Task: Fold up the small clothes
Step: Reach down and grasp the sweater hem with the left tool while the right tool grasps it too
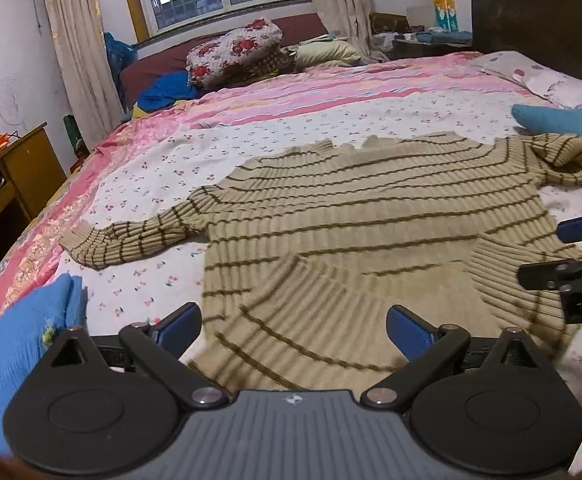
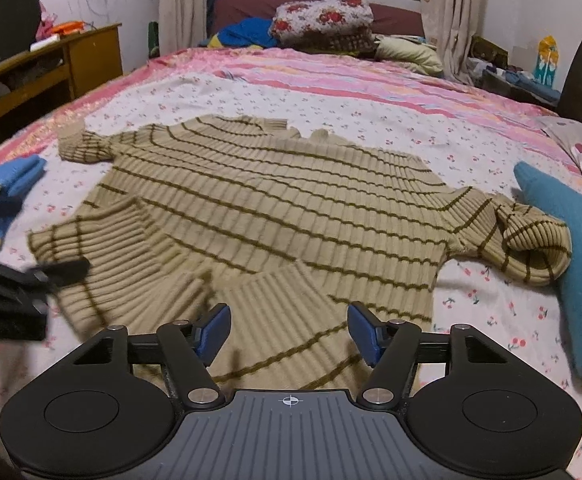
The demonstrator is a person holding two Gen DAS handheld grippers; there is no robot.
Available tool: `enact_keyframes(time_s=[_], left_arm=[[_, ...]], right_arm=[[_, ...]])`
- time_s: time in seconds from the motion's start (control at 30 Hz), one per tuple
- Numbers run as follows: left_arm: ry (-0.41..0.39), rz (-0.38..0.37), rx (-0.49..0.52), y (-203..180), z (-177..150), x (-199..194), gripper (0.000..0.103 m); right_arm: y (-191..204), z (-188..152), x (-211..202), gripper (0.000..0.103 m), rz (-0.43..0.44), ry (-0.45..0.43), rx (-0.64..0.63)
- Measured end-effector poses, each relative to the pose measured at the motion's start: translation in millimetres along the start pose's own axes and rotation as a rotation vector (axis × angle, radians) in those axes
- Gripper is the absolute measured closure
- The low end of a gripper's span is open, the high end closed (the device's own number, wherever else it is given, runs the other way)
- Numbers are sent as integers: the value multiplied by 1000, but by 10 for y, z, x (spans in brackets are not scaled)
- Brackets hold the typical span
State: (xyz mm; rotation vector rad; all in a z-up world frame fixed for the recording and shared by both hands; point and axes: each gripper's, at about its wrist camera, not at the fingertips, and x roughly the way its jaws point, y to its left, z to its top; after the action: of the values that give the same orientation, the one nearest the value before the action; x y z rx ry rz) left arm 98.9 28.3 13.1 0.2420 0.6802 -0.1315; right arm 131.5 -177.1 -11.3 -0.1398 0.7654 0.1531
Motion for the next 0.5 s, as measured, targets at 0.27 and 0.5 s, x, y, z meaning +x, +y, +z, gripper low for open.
enact_keyframes(time_s=[0.27, 0.5], left_arm=[[39, -57, 15, 261, 159, 331, 13], [136, -174, -5, 357, 159, 649, 48]], right_arm=[[-124, 131, 262, 41, 15, 41, -86], [-193, 161, 548, 44, 86, 122, -124]])
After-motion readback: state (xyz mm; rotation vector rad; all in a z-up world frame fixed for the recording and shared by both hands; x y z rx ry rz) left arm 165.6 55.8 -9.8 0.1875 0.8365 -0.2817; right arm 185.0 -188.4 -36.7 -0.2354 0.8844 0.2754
